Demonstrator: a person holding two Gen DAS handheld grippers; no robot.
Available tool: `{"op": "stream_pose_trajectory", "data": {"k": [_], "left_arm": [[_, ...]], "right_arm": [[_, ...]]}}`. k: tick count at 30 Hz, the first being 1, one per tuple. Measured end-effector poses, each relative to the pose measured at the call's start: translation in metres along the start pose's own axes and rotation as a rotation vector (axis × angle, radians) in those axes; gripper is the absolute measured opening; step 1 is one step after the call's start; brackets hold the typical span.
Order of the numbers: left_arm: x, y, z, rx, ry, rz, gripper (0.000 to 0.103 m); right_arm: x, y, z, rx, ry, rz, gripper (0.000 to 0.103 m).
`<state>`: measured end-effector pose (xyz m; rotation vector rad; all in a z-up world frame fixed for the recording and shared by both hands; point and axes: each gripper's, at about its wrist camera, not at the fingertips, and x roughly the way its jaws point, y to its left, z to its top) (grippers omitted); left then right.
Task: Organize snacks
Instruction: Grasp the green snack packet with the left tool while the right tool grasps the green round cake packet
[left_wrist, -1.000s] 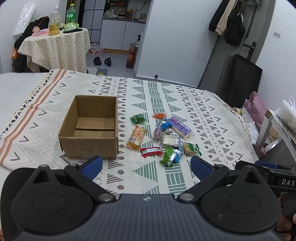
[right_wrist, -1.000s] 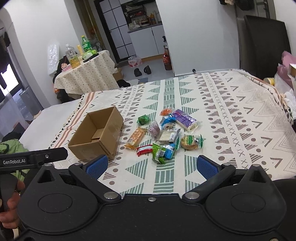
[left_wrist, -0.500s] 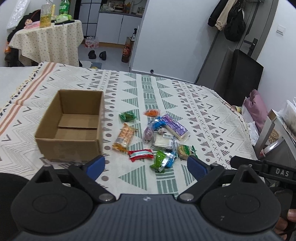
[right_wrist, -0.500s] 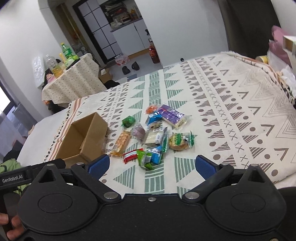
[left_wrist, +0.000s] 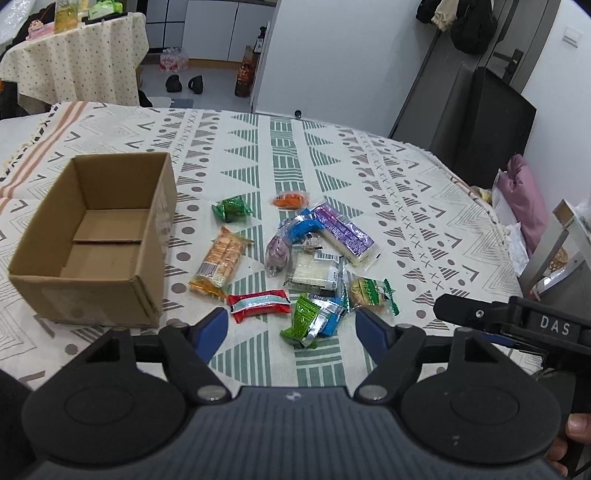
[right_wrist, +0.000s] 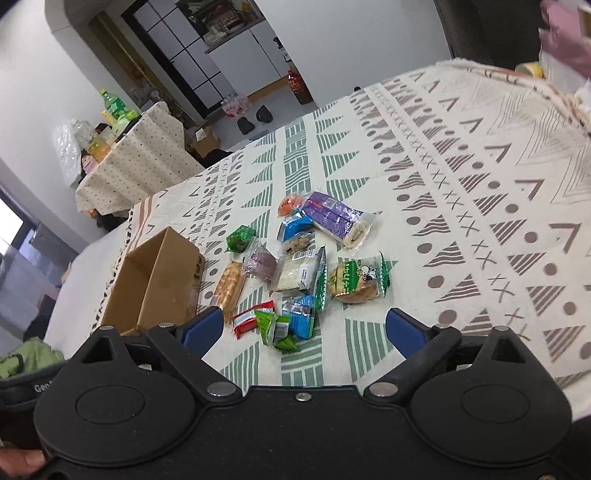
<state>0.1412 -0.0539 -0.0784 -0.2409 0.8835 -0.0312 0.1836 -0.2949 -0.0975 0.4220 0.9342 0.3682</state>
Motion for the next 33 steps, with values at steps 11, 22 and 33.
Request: {"op": "stream_pose_trajectory", "data": {"k": [11,22,33], "left_arm": [[0.060,-0.013,-0.004,0.032,0.099,-0.007,0.068],[0.123,-0.013,-0.013,0.054,0.186,-0.008,0.067],[0.152,-0.009,-0.011,0.033,0.216,-0.046,0.030]], "right_arm": [[0.045,-0.025,0.010,0.073,0.019,0.009,0.087],[0.079,-0.046,0.017,0.142,0.062,-0.002,0.087],[0.117,-0.038,0.022,0.040,0.116,-0.102,0.087]]}}
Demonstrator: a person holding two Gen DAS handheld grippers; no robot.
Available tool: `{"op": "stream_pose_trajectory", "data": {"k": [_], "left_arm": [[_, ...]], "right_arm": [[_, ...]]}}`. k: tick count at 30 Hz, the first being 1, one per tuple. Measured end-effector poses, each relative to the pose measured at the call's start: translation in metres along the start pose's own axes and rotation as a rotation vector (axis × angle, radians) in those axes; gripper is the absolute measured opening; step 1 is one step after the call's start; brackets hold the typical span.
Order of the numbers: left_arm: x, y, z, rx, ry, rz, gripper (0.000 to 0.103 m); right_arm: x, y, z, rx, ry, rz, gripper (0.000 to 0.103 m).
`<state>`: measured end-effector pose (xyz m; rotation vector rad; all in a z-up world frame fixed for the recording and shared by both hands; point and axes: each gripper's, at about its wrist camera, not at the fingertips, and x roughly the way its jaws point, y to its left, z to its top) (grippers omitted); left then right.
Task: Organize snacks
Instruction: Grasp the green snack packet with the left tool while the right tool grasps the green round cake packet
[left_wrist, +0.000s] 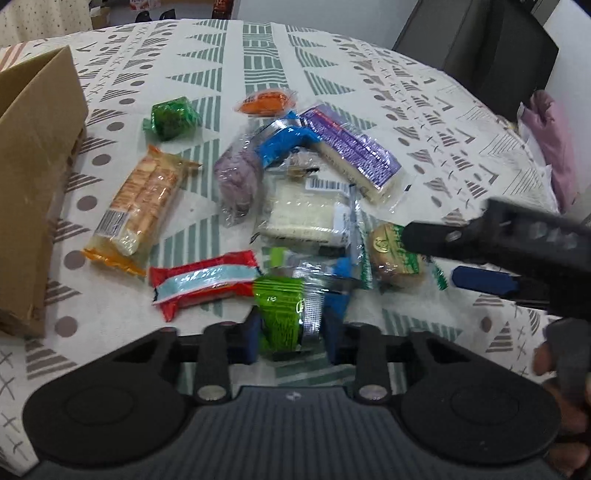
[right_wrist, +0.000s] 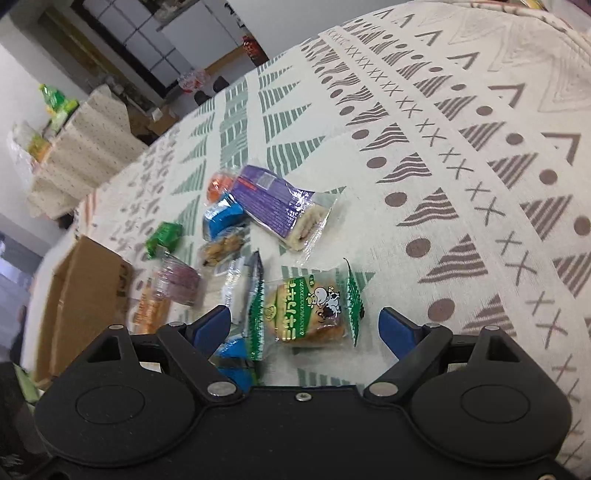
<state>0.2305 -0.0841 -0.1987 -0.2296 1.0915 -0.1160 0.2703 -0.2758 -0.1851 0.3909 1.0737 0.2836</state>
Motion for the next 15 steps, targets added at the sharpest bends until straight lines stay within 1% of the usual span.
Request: {"op": "stream_pose_trajectory", "data": {"k": [2,5,9,15], "left_arm": [[-0.001,-0.001,0.002,0.007,-0.014,0.019,0.029],[-0.004,0.005,0.005,-0.017,-0.018,0.007,0.029],[-0.011,0.010,0.008,-0.026,-0.040,0.006,0.028],[-0.027,0.021,0.011,-0.037,-0.068,0.018,0.029]], "right_arm": [[0.005,0.002,0.000,-0.018,0.014,-0.015,0.085],[0.010,0.005,0.000,-0.032,0.026,-0.027,0.085],[0.019,0.012,0.002,-0.074,0.032,-0.066,0.085],[0.027,0.024,0.003,-0.143,0.026,-0.115,0.084]]}}
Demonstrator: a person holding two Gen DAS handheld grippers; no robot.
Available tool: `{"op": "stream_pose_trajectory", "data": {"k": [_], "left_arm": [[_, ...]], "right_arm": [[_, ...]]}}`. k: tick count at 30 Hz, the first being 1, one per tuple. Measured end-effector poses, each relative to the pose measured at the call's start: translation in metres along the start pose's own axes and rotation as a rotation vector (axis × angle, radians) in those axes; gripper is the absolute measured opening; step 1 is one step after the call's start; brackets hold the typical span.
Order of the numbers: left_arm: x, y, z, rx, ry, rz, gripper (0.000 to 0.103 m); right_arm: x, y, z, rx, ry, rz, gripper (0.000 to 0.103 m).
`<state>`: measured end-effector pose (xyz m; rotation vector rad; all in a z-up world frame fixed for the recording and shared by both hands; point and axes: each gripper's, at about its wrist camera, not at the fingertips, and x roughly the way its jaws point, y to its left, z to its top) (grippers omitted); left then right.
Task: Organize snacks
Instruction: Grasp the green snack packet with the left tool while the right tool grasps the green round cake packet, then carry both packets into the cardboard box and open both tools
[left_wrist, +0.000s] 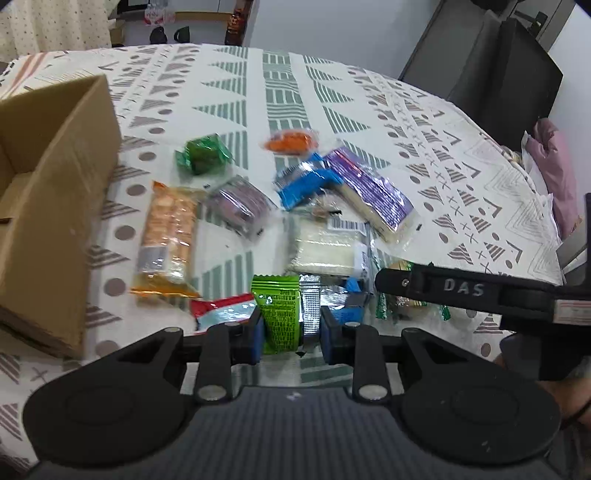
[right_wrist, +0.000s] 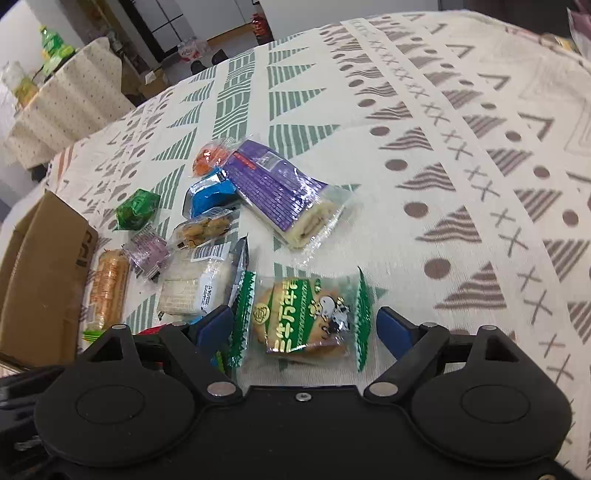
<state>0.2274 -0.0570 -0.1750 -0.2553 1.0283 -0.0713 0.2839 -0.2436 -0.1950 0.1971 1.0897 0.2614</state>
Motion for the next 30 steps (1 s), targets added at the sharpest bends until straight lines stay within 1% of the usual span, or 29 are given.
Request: {"op": "stream_pose_trajectory", "data": {"k": [4,5,6,7,8,10,14,22,30], "left_arm": [[-0.016,0.004,0.004,0.002,-0.015,0.000,0.029],[-0.021,0.005,0.005,0.007,-0.022,-0.002,0.029],[-0.026,0.005,0.006,0.012,-0.030,-0.002,0.029],[-0.031,0.005,0.007,0.017,-0.036,0.000,0.029],[-0.035,0.005,0.008,0.021,-0.039,0.001,0.029],[-0.043,0.005,0.009,0.032,-0.043,0.000,0.029],[-0.058,0.007,0.009,0.039,-0.063,-0.005,0.029],[-0.091,0.019,0.007,0.011,-0.106,0.009,0.029],[-0.128,0.039,0.007,-0.015,-0.160,0.026,0.029]], "right_arm": [[0.001,0.005,-0.005,-0.058,0.001,-0.026,0.073],[0.001,0.006,-0.005,-0.062,0.003,-0.028,0.064],[-0.001,0.005,-0.005,-0.059,0.006,-0.034,0.060],[-0.004,0.004,-0.005,-0.048,0.006,-0.031,0.059],[-0.006,0.003,-0.005,-0.033,0.007,-0.026,0.052],[-0.012,0.003,-0.005,-0.023,-0.001,-0.019,0.048],[-0.029,0.007,-0.007,-0.025,-0.024,-0.009,0.047],[-0.076,0.021,-0.008,-0.036,-0.118,0.034,0.047],[-0.111,0.050,-0.013,-0.049,-0.170,0.071,0.047]]}}
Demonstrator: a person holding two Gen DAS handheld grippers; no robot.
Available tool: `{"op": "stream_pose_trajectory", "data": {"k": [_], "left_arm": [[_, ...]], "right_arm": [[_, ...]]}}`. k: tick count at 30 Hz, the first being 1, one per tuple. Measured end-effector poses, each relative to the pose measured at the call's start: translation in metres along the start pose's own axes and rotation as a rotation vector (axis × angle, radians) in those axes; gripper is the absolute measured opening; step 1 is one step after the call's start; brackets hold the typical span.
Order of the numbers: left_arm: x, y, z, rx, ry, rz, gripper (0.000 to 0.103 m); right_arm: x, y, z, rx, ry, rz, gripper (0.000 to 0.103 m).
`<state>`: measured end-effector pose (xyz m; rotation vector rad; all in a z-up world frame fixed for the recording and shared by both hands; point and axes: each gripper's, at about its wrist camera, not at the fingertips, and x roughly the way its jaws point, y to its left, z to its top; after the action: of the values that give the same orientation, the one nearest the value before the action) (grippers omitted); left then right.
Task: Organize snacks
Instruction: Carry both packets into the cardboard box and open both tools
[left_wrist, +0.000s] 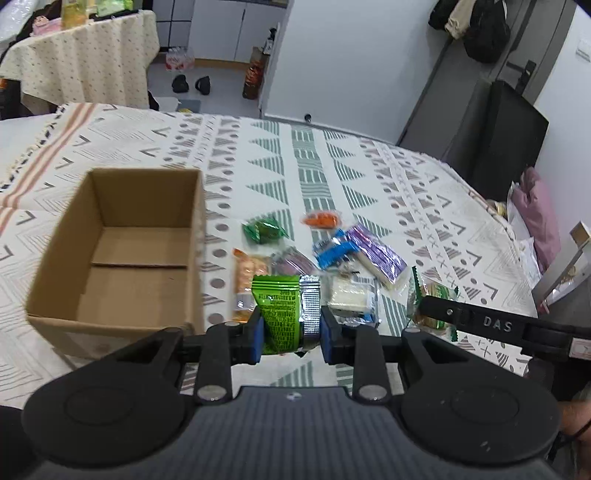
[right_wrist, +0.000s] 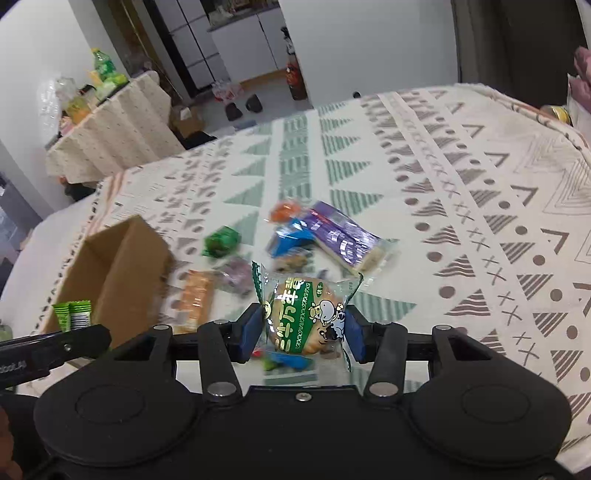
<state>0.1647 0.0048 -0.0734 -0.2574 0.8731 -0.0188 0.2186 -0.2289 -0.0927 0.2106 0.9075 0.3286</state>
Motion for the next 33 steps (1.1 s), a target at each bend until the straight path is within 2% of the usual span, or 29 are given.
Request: {"op": "stream_pose_trajectory", "data": {"k": [13,21,33], "left_arm": [[-0.033,0.047,0.005,-0.064,-0.041,0.032,0.029],[-0.038,0.081,0.012,-0.110,-0.053,0.045,0.029],[-0.030,0.127,0.022,-0.169,-0.039,0.076,0.029]], "right_arm": [[-0.018,0.062,0.004,-0.060,-0.048,0.039,0.047],[-0.011,0.099,0.006,-0.090,-0.054,0.067,0.046],[0.016,0.151,0.007,-0.138,-0.017,0.106,0.046]]}}
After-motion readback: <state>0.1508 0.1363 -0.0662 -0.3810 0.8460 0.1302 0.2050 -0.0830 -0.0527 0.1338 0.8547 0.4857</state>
